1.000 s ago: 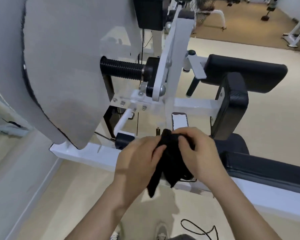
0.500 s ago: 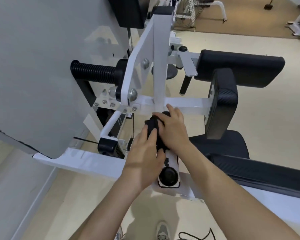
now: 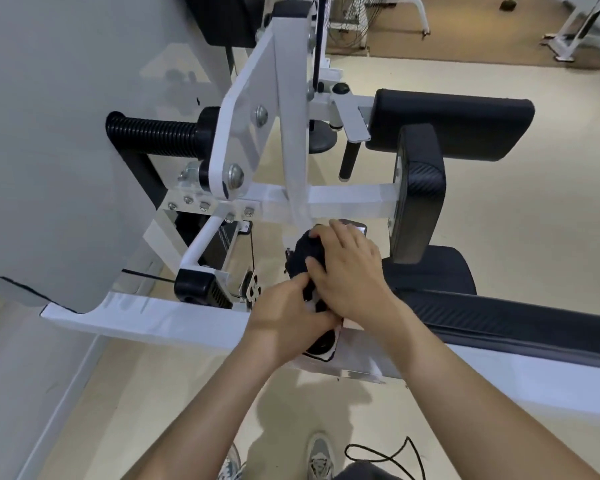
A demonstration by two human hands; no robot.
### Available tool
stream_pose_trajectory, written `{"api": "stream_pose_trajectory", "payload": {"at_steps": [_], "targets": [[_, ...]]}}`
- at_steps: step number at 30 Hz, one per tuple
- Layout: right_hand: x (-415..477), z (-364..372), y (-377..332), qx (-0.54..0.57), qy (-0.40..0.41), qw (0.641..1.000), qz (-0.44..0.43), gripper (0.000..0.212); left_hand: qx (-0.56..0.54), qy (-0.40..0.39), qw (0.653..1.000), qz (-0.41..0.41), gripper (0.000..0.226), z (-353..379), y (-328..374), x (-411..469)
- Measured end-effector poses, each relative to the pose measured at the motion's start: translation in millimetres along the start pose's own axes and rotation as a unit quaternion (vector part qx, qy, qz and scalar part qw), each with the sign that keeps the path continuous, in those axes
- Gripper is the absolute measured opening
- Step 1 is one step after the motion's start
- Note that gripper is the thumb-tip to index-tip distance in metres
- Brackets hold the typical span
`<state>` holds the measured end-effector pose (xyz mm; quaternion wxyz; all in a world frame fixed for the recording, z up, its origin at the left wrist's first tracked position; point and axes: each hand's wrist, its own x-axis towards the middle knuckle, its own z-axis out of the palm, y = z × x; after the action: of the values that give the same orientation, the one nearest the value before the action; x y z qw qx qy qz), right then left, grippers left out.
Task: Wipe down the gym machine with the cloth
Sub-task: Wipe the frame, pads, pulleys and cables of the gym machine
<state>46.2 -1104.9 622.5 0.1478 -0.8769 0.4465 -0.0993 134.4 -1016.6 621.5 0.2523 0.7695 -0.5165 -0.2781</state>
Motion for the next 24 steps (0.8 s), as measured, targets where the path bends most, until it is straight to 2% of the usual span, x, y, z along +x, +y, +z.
{"api": "stream_pose_trajectory", "payload": {"at_steps": [2,7,9,11,14,16,19,22,24], "targets": [[32.5,9.3,9.0,0.023,-0.05,0.996,0.067,0.048,-0.006,-0.005,1.0,0.013,0.022,-1.5,-1.9,1.8],[70.5,16.4,-2.0,0.006,-0.047,0.99,0.129,0.034,0.006,-0.001,0.999,0.047,0.027,-0.4,-6.4,9.0],[54.1,10.2,-1.3,0.014,-0.035,0.992,0.12,0.029,-0.017,0.016,0.998,0.06,0.023,1.7,-6.0,5.9],[21.0,0.7,2.5,-0.018,-0.002,0.999,0.048,0.027,-0.068,0.052,0.994,0.064,0.023,3.9,-7.8,1.4],[-44.7,-7.3,-7.0,-0.051,0.049,0.997,-0.034,0.029,-0.138,0.092,0.985,0.04,0.042,3.4,-11.4,-0.4],[-57.9,-8.3,-9.1,-0.051,0.033,0.998,-0.032,0.025,-0.103,0.085,0.99,0.047,0.046,4.1,-10.9,0.3],[-17.9,-16.3,9.4,-0.084,0.042,0.996,0.0,0.026,-0.029,0.048,0.996,0.066,0.049,4.5,-7.3,3.0],[28.6,-24.7,27.6,-0.134,0.051,0.987,0.073,0.038,-0.014,0.024,0.998,0.056,0.051,4.3,-7.8,1.8],[27.5,-20.7,21.2,-0.127,0.038,0.989,0.06,0.034,-0.023,0.016,0.998,0.056,0.062,4.8,-8.7,-2.4]]}}
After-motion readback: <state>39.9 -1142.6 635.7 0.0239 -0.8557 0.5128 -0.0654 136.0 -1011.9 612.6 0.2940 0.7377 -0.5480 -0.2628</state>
